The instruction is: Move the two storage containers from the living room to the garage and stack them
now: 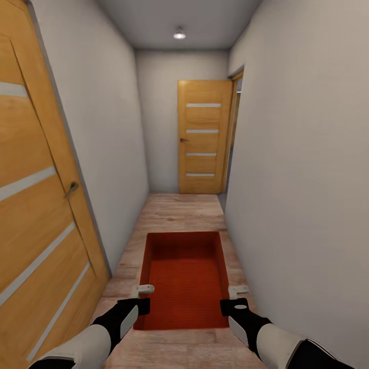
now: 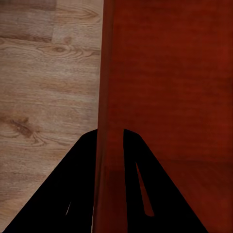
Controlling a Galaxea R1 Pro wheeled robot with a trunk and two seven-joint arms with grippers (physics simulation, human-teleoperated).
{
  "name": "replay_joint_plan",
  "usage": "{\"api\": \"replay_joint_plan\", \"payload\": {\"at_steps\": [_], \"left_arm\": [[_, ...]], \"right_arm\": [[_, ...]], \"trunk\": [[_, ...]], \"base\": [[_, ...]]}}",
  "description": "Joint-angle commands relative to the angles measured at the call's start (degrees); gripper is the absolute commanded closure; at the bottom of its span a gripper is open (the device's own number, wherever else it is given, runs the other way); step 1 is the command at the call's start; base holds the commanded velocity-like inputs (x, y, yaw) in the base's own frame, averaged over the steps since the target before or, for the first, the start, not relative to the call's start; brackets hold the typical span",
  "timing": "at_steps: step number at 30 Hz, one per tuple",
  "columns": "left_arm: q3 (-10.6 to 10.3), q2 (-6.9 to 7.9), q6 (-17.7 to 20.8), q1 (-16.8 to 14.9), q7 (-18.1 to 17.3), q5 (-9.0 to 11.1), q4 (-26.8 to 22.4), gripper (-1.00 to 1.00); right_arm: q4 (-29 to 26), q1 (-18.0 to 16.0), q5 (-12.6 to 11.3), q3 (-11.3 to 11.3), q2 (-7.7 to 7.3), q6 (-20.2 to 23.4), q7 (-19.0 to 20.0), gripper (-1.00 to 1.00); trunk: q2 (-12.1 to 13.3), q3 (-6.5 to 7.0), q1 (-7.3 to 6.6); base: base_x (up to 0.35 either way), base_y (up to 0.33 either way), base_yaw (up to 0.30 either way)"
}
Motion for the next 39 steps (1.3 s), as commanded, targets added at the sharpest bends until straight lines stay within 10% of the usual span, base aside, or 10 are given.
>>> {"api": "replay_joint_plan", "payload": {"at_steps": [1,39], "left_arm": [[0.09,0.07,0.37,-0.05,0.66,-0.18,-0.29,1.00],[0.09,0.07,0.40,-0.06,0.66,-0.18,-0.29,1.00]], "right_arm": [[0.08,-0.03,-0.95,0.04,-0.22,0.00,-0.38,1.00],[0.08,-0.03,-0.95,0.04,-0.21,0.00,-0.38,1.00]], "trunk": [[-0.13,-0.13,0.07],[-0.13,-0.13,0.07]], "base": [[0.322,0.000,0.000],[0.322,0.059,0.000]]}}
